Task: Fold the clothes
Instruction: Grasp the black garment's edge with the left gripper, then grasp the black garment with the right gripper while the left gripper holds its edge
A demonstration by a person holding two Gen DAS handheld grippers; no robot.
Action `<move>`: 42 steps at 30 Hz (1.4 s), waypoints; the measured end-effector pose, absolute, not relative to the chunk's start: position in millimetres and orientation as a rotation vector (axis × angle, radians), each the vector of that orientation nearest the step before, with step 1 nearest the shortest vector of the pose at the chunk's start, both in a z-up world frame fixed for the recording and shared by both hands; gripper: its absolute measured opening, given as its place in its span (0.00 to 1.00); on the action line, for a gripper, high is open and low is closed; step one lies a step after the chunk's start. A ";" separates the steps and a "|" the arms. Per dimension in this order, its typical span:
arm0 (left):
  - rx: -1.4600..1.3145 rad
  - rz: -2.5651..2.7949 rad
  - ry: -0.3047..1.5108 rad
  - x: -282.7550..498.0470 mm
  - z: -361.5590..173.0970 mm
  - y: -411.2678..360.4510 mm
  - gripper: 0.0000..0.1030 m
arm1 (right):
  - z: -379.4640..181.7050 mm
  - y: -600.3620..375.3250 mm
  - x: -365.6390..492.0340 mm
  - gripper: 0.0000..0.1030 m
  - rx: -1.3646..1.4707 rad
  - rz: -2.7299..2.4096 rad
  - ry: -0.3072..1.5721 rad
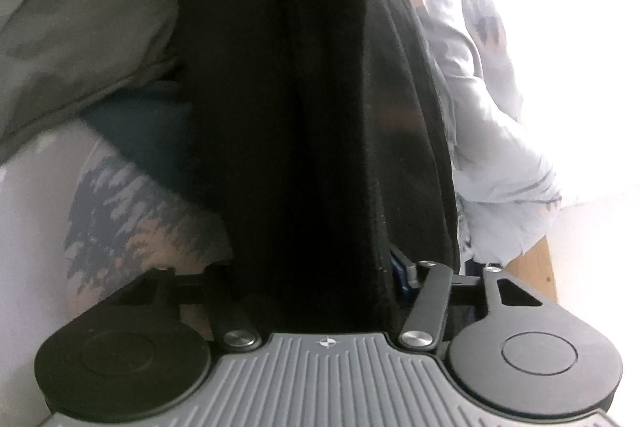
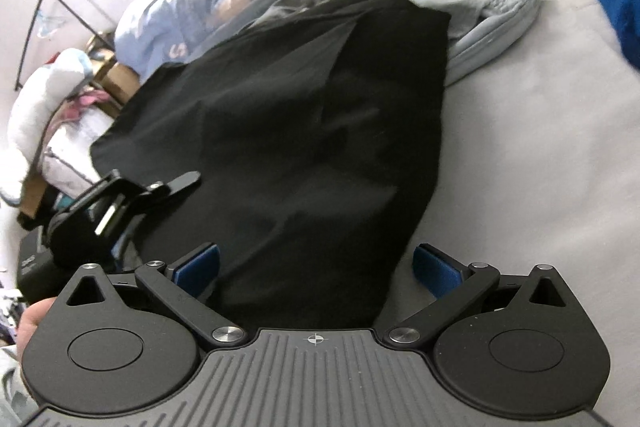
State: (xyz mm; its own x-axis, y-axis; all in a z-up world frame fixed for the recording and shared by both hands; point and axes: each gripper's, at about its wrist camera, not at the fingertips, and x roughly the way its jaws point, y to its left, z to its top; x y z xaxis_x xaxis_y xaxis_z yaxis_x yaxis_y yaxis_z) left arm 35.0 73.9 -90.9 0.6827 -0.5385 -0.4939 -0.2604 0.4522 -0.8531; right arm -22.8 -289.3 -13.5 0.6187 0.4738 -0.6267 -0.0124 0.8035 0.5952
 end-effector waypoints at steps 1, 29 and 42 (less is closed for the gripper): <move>-1.143 -0.200 0.847 34.2 -93.2 75.8 0.49 | -13.2 -288.3 -22.9 1.00 0.589 0.303 0.869; -1.138 -0.283 0.915 39.0 -127.9 74.4 0.40 | -23.4 -266.3 -15.0 1.00 0.574 0.329 0.839; -1.335 -0.329 0.899 45.3 -145.3 96.6 0.22 | -33.8 -285.4 -13.6 1.00 0.751 0.338 0.809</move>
